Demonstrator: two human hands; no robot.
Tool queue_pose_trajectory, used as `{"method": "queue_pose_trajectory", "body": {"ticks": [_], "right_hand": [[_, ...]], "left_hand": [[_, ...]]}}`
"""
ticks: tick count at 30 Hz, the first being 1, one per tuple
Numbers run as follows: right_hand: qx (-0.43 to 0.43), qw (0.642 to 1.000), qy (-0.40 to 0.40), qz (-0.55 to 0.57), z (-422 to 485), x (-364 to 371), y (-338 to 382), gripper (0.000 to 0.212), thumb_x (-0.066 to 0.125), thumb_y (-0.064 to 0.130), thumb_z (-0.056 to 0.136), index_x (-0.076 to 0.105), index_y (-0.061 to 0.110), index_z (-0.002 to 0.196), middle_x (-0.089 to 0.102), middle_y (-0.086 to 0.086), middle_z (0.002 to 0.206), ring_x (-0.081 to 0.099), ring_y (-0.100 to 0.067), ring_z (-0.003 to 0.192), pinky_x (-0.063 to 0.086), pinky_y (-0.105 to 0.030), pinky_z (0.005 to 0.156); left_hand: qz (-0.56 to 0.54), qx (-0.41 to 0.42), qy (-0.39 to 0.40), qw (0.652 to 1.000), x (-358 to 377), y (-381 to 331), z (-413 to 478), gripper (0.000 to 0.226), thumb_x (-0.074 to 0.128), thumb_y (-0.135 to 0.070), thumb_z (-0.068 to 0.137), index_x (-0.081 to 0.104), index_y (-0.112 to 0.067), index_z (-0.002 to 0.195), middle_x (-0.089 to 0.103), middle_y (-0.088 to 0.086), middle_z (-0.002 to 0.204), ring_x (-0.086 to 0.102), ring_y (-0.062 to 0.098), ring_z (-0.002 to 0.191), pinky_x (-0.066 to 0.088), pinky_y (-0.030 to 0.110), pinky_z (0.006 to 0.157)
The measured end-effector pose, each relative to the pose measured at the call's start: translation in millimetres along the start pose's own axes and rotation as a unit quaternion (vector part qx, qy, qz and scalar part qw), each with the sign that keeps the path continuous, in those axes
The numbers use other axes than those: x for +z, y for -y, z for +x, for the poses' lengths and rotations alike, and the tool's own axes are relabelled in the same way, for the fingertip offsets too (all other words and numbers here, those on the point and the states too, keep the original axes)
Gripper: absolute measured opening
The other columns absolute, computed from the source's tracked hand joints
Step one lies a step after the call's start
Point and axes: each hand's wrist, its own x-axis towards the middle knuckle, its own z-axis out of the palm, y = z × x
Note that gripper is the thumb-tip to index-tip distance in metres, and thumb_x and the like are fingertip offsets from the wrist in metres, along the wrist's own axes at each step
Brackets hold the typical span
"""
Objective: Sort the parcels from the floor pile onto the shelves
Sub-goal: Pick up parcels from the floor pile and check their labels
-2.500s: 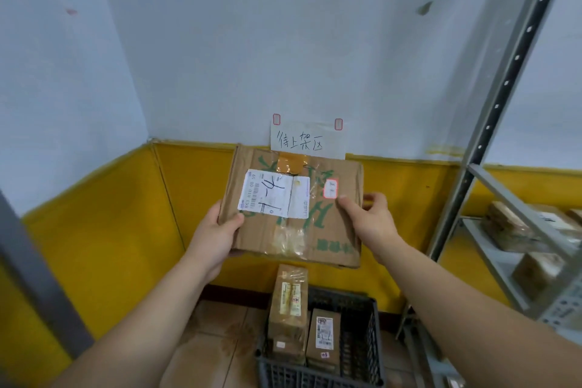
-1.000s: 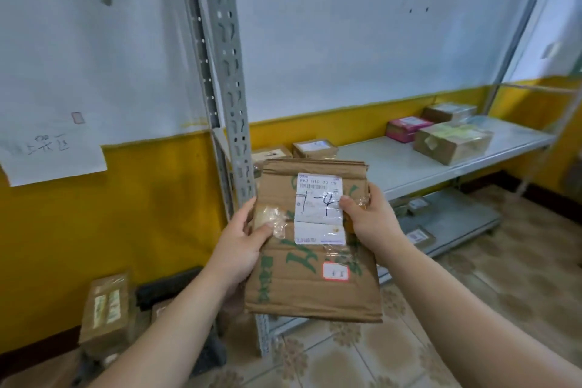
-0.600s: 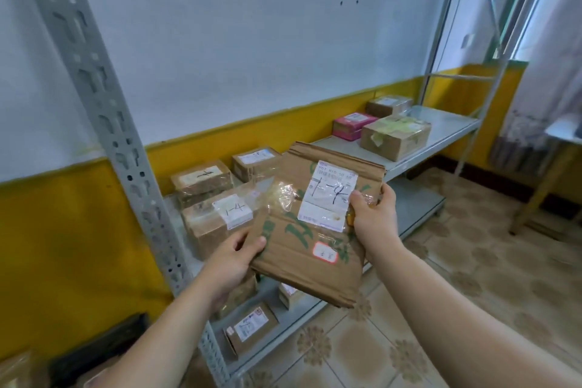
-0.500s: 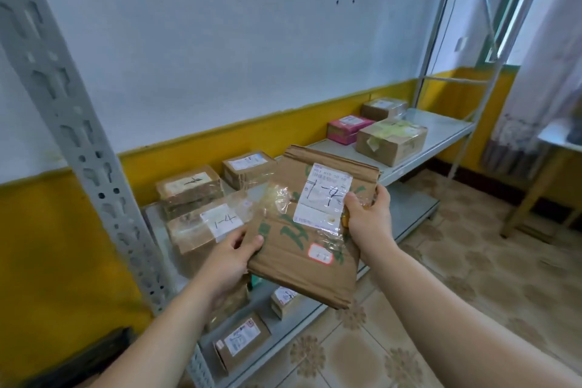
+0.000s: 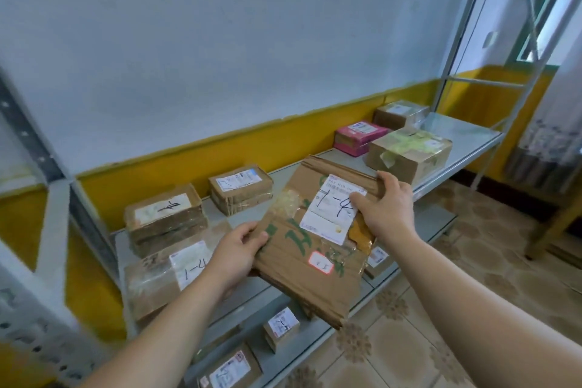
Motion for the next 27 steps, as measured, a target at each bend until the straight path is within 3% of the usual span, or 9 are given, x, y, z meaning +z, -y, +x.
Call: {"method": "queue_pose_trajectory", "body": {"ticks": [2,5,9,13,16,18,20,24,27], "right_hand": [[0.017,1.000,0.013,0.006,26,3,-10,0.072,0.068,0.041,0.089,0.033,0.029,0.150,0.029,-0.006,0.145,0.040,-0.019,0.114,0.040,-0.034,0.089],[0.040,0.998,0.054,-0.001,62,13,-29,0.071,0.065,0.046,0.090,0.033,0.027,0.150,0.029,-0.008,0.141,0.035,-0.016,0.102,0.038,-0.032,0.085],[0.040,0.992,0.119,-0.022,101,30,-54,0.068,0.063,0.047,0.092,0.033,0.025,0.150,0.034,-0.009,0.136,0.039,-0.018,0.098,0.038,-0.032,0.082],[0.043,0.983,0.174,-0.036,127,42,-72,0.064,0.056,0.049,0.095,0.031,0.027,0.149,0.036,-0.009,0.136,0.044,-0.020,0.098,0.040,-0.031,0.075],[0.011,0.974,0.195,-0.117,141,45,-76,0.063,0.048,0.054,0.095,0.028,0.028,0.149,0.033,-0.011,0.144,0.044,-0.028,0.119,0.044,-0.044,0.098],[-0.096,0.947,0.194,-0.238,147,46,-71,0.065,0.042,0.058,0.096,0.022,0.032,0.152,0.018,-0.008,0.159,0.019,-0.032,0.146,0.019,-0.052,0.119],[-0.209,0.903,0.236,-0.291,148,50,-60,0.071,0.036,0.067,0.094,0.015,0.036,0.155,0.002,-0.002,0.165,-0.003,-0.028,0.152,-0.001,-0.054,0.121],[-0.292,0.819,0.344,-0.353,136,73,-47,0.086,0.017,0.084,0.085,0.011,0.038,0.157,-0.002,-0.002,0.167,-0.010,-0.028,0.152,-0.009,-0.060,0.118],[-0.280,0.820,0.342,-0.364,144,85,-44,0.091,0.015,0.088,0.081,0.011,0.038,0.157,0.000,-0.001,0.167,-0.007,-0.027,0.153,-0.007,-0.060,0.119]], "left_hand": [[0.000,0.009,-0.044,0.999,15,0,22,0.023,0.060,-0.025,0.095,0.058,-0.019,0.117,0.064,0.007,0.110,0.064,0.022,0.089,0.053,0.028,0.062],[-0.015,-0.004,-0.108,0.994,42,6,52,0.048,0.073,-0.020,0.085,0.046,-0.024,0.124,0.056,0.002,0.118,0.057,0.021,0.107,0.050,0.035,0.091],[0.024,-0.034,-0.179,0.983,71,17,84,0.067,0.082,-0.025,0.075,0.038,-0.032,0.126,0.045,0.002,0.135,0.049,0.022,0.120,0.045,0.046,0.102],[0.051,-0.076,-0.258,0.962,86,20,108,0.058,0.082,-0.043,0.066,0.038,-0.033,0.102,0.050,0.002,0.120,0.056,0.023,0.106,0.052,0.047,0.091],[0.057,-0.075,-0.269,0.958,96,12,118,0.042,0.074,-0.036,0.082,0.045,-0.023,0.110,0.050,0.003,0.121,0.055,0.021,0.106,0.049,0.034,0.085],[0.043,-0.064,-0.249,0.966,99,11,119,0.039,0.063,-0.033,0.092,0.047,-0.022,0.126,0.051,-0.001,0.125,0.054,0.020,0.112,0.050,0.037,0.089],[0.059,-0.061,-0.203,0.975,96,13,116,0.045,0.052,-0.037,0.098,0.041,-0.027,0.141,0.053,-0.006,0.129,0.053,0.019,0.119,0.047,0.043,0.100],[0.206,-0.055,-0.219,0.952,66,27,113,0.048,0.041,-0.037,0.102,0.039,-0.021,0.146,0.044,0.004,0.149,0.040,0.025,0.136,0.032,0.039,0.111],[0.385,-0.098,-0.225,0.890,28,40,111,0.054,0.046,-0.041,0.099,0.038,-0.017,0.147,0.030,0.010,0.157,0.023,0.028,0.145,0.021,0.043,0.115]]}}
